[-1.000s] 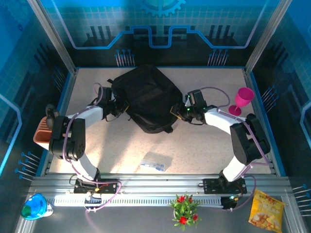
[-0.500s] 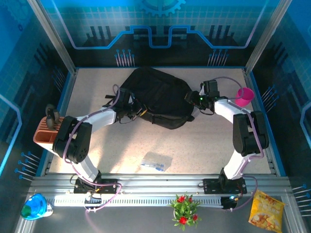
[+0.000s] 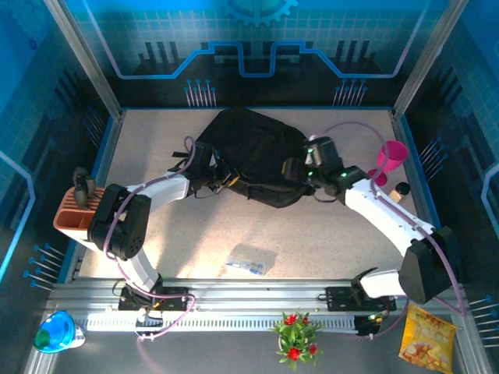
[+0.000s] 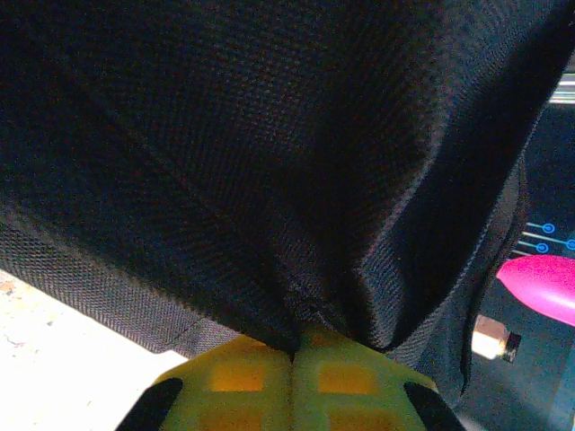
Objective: Pack the student bag
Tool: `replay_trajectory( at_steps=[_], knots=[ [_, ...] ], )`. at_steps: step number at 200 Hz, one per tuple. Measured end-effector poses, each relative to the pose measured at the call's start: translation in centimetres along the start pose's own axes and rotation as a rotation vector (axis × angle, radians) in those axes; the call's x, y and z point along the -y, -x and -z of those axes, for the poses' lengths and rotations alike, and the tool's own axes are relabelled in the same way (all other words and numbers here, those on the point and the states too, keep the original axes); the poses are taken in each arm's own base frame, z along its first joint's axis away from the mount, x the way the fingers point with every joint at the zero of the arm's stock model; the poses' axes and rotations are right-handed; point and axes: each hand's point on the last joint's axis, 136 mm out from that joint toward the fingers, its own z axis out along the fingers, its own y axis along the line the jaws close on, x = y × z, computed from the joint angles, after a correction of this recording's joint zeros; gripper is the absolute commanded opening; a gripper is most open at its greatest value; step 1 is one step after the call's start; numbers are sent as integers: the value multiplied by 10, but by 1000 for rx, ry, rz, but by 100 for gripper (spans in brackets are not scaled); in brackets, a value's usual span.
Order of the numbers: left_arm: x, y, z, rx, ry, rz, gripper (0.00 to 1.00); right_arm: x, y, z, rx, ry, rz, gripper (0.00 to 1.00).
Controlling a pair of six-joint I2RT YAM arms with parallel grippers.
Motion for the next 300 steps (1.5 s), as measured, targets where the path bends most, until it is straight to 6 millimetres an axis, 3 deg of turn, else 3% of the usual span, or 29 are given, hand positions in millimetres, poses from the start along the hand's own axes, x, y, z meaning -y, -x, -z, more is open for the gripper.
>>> replay_trajectory(
  at_steps=[24, 50, 93, 138, 228, 245, 280, 300],
  knots=[
    [1, 0, 0, 0, -2, 6, 0, -40, -37, -8, -63, 33, 71, 58],
    [1, 0, 0, 0, -4, 15, 0, -65, -68, -27, -123, 10, 114, 53],
    [2, -2, -1, -3, -6, 16, 0, -89, -88, -54, -159, -47, 129, 48],
    [2, -2, -1, -4, -6, 16, 0, -93, -87, -72, -166, -103, 112, 42],
    [3, -3, -1, -9, -12, 15, 0, -89, -106, -96, -232, -144, 95, 37],
    [3, -3, -1, -9, -12, 15, 0, -92, -105, -100, -231, -143, 93, 30],
    [3, -3, -1, -9, -12, 15, 0, -94, -101, -101, -220, -149, 79, 0],
    [3, -3, -1, -9, -11, 14, 0, -89, -102, -101, -213, -163, 75, 0]
  ],
)
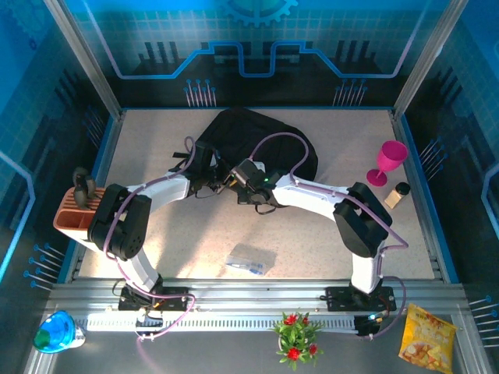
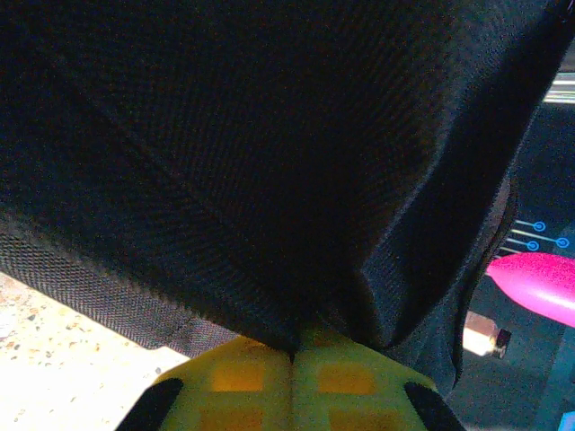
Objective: Pack the student bag
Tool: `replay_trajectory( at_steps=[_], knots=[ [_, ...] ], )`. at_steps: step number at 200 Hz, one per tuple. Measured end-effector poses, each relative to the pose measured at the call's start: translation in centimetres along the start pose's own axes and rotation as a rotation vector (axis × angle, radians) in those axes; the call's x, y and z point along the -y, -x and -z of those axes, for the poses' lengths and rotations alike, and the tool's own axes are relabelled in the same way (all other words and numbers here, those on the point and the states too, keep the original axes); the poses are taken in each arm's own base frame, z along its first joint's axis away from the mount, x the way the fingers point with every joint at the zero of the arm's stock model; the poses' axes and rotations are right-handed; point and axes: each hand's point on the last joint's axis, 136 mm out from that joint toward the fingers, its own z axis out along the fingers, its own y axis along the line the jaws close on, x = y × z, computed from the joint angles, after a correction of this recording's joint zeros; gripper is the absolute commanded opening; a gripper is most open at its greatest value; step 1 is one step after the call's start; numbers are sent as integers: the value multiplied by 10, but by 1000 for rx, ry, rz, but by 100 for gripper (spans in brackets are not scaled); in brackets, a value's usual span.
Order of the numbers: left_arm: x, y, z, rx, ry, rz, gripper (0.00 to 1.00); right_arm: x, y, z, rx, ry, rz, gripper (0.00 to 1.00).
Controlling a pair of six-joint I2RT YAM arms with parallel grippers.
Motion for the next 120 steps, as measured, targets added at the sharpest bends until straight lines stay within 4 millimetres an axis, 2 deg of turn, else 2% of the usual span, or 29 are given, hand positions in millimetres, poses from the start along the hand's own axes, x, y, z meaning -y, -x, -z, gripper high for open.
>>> replay_trajectory(
  at_steps=[35, 80, 120],
  knots=[
    [-2, -2, 0, -4, 11, 0, 0, 25, -9, 5, 12, -27, -25, 0],
    [-1, -9, -3, -18, 12, -14, 0, 57, -11, 29, 50, -24, -110, 0],
    [-1, -10, -3, -23, 13, -13, 0, 74, -16, 34, 53, -31, -162, 0]
  ],
)
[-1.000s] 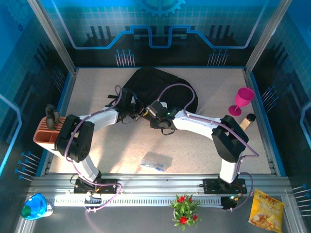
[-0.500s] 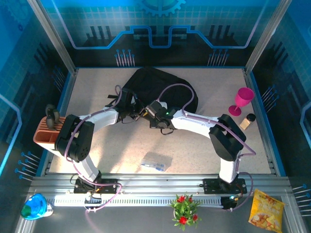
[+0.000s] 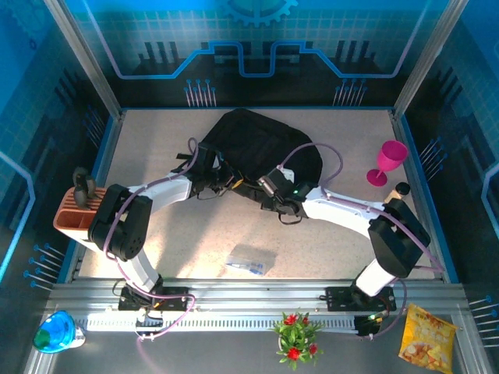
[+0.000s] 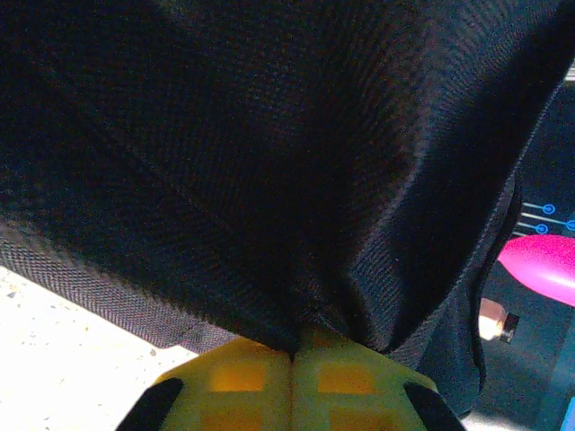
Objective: Pack the student bag
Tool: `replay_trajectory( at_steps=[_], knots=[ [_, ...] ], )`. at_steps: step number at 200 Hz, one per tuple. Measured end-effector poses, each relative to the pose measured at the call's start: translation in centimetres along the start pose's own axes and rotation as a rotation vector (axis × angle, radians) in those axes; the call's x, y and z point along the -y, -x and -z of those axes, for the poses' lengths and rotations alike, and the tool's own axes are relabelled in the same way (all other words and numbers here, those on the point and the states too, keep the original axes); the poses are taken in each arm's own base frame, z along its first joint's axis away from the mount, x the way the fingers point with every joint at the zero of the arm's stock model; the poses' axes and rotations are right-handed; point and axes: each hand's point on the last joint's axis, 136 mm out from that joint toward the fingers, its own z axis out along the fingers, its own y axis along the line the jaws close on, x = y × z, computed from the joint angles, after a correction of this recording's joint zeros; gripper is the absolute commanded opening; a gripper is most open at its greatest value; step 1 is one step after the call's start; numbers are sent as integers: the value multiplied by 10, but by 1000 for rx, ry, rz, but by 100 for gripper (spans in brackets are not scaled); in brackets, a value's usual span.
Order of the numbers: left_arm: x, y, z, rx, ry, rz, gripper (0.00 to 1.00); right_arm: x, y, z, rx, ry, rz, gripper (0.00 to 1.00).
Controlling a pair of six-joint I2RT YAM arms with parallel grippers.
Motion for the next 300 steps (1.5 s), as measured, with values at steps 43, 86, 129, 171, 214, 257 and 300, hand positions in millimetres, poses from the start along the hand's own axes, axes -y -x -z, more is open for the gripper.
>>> replay_trajectory(
  at_steps=[43, 86, 129, 171, 214, 257, 300],
  knots=[
    [1, 0, 1, -1, 3, -10, 0, 15, 0, 11, 7, -11, -38, 0],
    [2, 1, 1, -1, 4, -13, 0, 35, 6, 24, 27, -35, -86, 0],
    [3, 1, 1, 0, 2, -14, 0, 50, 9, 33, 42, -77, -111, 0],
    [3, 2, 1, 1, 3, -14, 0, 73, 15, 40, 59, -112, -156, 0],
    [-2, 8, -2, 13, 17, -4, 0, 96, 24, 43, 58, -152, -178, 0],
    [-2, 12, -2, 17, 19, -1, 0, 102, 28, 42, 52, -162, -153, 0],
    [1, 29, -5, 20, 34, -22, 0, 101, 39, 35, 7, -143, -99, 0]
  ],
)
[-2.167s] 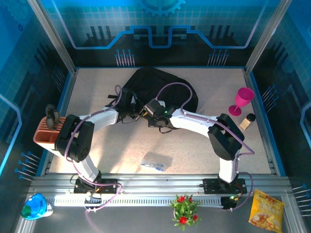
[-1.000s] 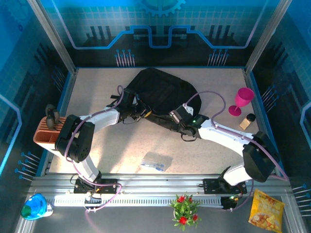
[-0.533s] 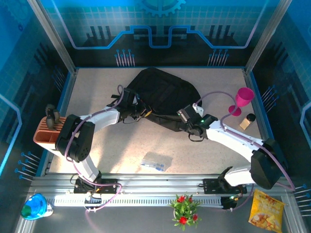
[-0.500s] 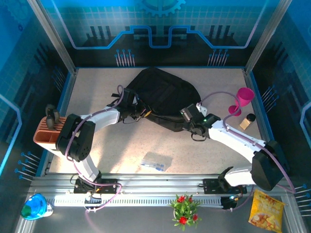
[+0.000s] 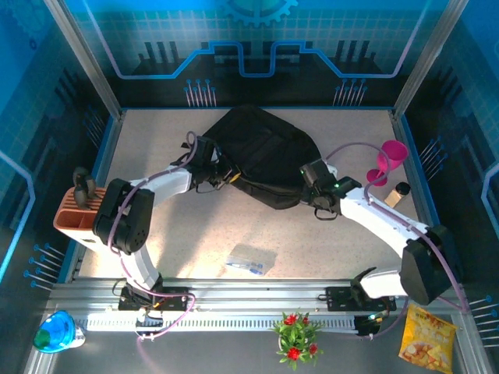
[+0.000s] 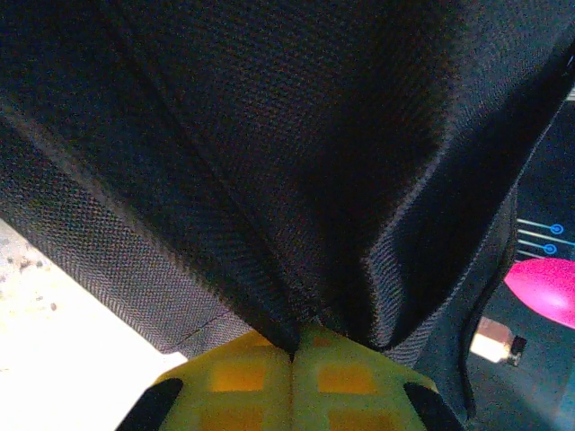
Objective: Pack the student bag
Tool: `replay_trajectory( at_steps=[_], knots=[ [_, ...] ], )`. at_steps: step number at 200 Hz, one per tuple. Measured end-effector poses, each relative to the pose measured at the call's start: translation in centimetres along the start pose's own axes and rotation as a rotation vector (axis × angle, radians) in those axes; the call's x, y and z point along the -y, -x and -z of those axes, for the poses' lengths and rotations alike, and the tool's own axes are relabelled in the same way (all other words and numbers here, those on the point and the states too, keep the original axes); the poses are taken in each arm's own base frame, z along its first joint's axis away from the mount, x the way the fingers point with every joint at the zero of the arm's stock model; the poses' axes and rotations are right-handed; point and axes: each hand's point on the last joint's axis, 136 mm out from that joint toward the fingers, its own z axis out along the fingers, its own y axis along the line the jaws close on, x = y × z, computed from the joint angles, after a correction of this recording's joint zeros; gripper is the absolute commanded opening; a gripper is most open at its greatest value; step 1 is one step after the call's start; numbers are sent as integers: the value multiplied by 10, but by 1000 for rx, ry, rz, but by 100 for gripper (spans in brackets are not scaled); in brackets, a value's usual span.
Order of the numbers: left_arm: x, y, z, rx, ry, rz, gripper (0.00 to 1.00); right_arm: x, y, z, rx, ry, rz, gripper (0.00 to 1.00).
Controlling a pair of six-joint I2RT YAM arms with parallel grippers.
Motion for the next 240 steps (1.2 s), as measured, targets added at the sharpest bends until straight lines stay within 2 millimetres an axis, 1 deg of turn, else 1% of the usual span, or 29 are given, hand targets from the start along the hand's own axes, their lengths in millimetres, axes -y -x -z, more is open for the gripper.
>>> replay_trajectory(
  at_steps=[12, 24, 32, 44, 53, 63, 71, 85, 97, 105, 122, 135, 150, 165, 181, 194, 207, 224, 240],
  knots=[
    [1, 7, -5, -6, 19, -16, 0, -15, 7, -3, -15, 19, 49, 0],
    [0, 17, -10, -2, 35, -32, 12, -32, 13, -4, -20, 54, 97, 0],
    [-2, 23, -11, 8, 46, -43, 17, -42, 15, -4, -21, 81, 124, 0],
    [-7, 31, -9, 24, 63, -48, 25, -55, 16, -2, -29, 119, 164, 0],
    [-13, 36, -6, 35, 80, -50, 34, -65, 18, 0, -35, 146, 196, 0],
    [-20, 44, -2, 51, 99, -48, 43, -80, 18, 2, -43, 182, 235, 0],
    [-27, 51, 3, 67, 119, -34, 48, -92, 19, 3, -46, 206, 264, 0],
    [-34, 59, 13, 93, 134, -20, 53, -113, 16, 4, -56, 243, 320, 0],
    [-36, 63, 27, 121, 137, -8, 59, -129, 10, 3, -72, 271, 365, 0],
    [-37, 63, 37, 138, 139, 0, 61, -141, 5, 2, -83, 292, 393, 0],
    [-37, 57, 57, 159, 136, 17, 66, -165, -8, 2, -108, 336, 447, 0],
    [-35, 51, 69, 169, 125, 31, 68, -182, -18, 3, -123, 374, 474, 0],
    [-36, 43, 77, 173, 111, 58, 68, -196, -27, 5, -138, 412, 494, 0],
    [-43, 31, 80, 158, 102, 102, 69, -207, -33, 6, -151, 440, 506, 0],
    [-53, 18, 77, 131, 98, 155, 69, -215, -37, 6, -160, 465, 512, 0],
    [-61, 4, 70, 99, 95, 200, 69, -219, -41, 5, -170, 479, 517, 0],
    [-64, -10, 63, 65, 86, 229, 70, -222, -43, 6, -178, 493, 516, 0],
    [-56, -23, 54, 32, 50, 253, 69, -225, -44, 7, -180, 510, 512, 0],
    [-43, -27, 45, 17, 3, 262, 69, -228, -45, 9, -184, 525, 508, 0]
  ],
)
